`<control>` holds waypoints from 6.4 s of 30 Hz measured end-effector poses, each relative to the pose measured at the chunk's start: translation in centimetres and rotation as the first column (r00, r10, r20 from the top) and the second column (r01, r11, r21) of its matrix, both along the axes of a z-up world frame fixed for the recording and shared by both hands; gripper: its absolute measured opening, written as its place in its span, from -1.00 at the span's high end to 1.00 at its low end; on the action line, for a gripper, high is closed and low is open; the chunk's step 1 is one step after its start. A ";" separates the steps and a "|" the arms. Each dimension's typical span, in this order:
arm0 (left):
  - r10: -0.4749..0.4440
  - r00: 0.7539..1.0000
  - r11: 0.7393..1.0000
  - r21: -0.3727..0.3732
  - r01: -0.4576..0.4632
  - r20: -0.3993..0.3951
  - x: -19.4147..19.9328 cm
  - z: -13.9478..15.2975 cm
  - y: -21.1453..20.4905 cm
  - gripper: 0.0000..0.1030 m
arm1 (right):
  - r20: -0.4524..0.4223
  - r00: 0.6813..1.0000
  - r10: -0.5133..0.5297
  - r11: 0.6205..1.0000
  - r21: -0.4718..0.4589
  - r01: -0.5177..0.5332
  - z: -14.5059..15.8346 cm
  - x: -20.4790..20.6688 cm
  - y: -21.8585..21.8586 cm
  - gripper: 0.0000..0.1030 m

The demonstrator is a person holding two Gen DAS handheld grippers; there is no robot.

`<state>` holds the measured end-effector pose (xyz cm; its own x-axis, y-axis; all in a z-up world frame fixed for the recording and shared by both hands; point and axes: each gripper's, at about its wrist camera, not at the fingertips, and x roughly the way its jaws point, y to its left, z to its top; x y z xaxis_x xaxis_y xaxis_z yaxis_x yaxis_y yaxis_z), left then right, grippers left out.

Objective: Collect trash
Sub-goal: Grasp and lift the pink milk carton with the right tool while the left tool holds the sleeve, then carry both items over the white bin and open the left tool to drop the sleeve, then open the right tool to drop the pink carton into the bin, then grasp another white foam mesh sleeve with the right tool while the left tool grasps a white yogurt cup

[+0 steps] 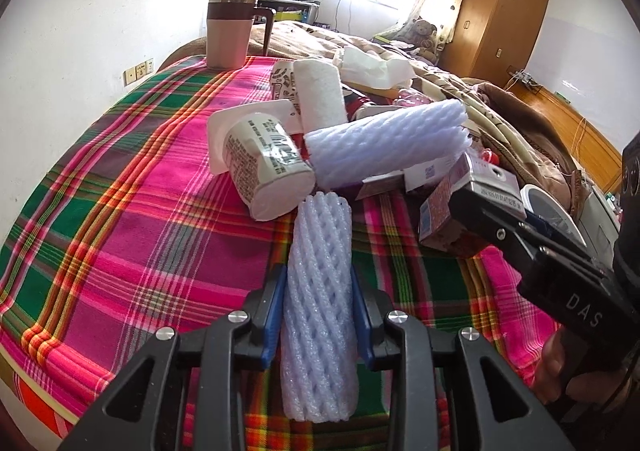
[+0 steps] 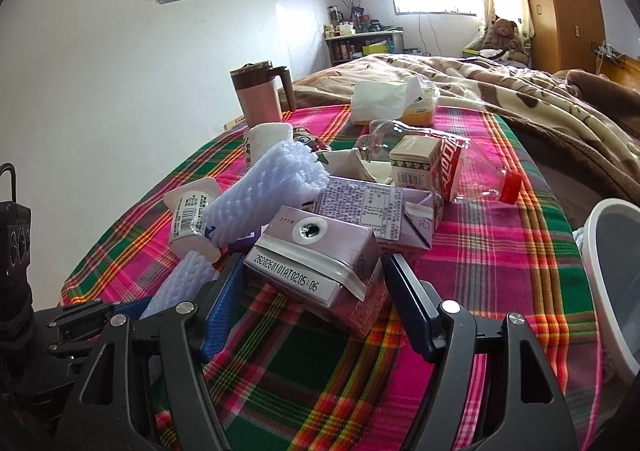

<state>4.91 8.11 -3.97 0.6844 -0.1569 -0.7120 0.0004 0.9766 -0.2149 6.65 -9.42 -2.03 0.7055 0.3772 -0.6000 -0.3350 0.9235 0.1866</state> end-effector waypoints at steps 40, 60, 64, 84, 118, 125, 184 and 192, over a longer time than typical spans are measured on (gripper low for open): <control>-0.087 0.996 0.995 -0.044 0.089 0.036 -2.3 0.8 -3.2 0.37 | -0.129 0.989 -0.076 0.989 0.116 0.091 -2.4 -2.2 -6.9 -0.42; -0.104 0.988 0.994 -0.006 0.105 0.118 -3.7 3.6 -5.0 0.37 | 0.014 0.992 -0.125 0.988 0.094 0.123 0.5 -4.7 -8.2 -0.36; -0.123 0.983 0.992 -0.001 0.124 0.135 -3.2 4.4 -5.7 0.37 | 0.032 0.990 -0.140 0.986 0.098 0.137 1.3 -4.9 -8.6 -0.36; -0.373 0.906 0.925 0.000 0.380 0.203 1.9 7.3 -16.7 0.37 | 0.086 0.923 -0.374 0.927 0.072 0.369 4.2 -3.8 -16.0 -0.36; -0.556 0.827 0.830 0.012 0.557 0.082 7.4 4.4 -31.8 0.20 | -0.054 0.829 -0.557 0.830 -0.040 0.556 0.5 -0.5 -27.3 -0.36; -0.541 0.836 0.840 0.003 0.543 0.095 7.2 4.6 -31.0 -0.32 | -0.077 0.825 -0.560 0.829 -0.060 0.557 0.0 -0.3 -27.4 -0.38; 0.034 0.995 0.999 0.002 -0.034 0.096 2.2 3.6 0.6 -0.53 | 0.016 0.999 0.035 0.999 -0.013 -0.035 0.9 -2.2 -3.7 -0.48; 0.098 0.994 0.995 -0.032 -0.097 0.045 3.8 2.5 3.5 -0.53 | -0.025 0.994 0.105 0.993 -0.045 -0.106 0.0 -1.7 -1.1 -0.48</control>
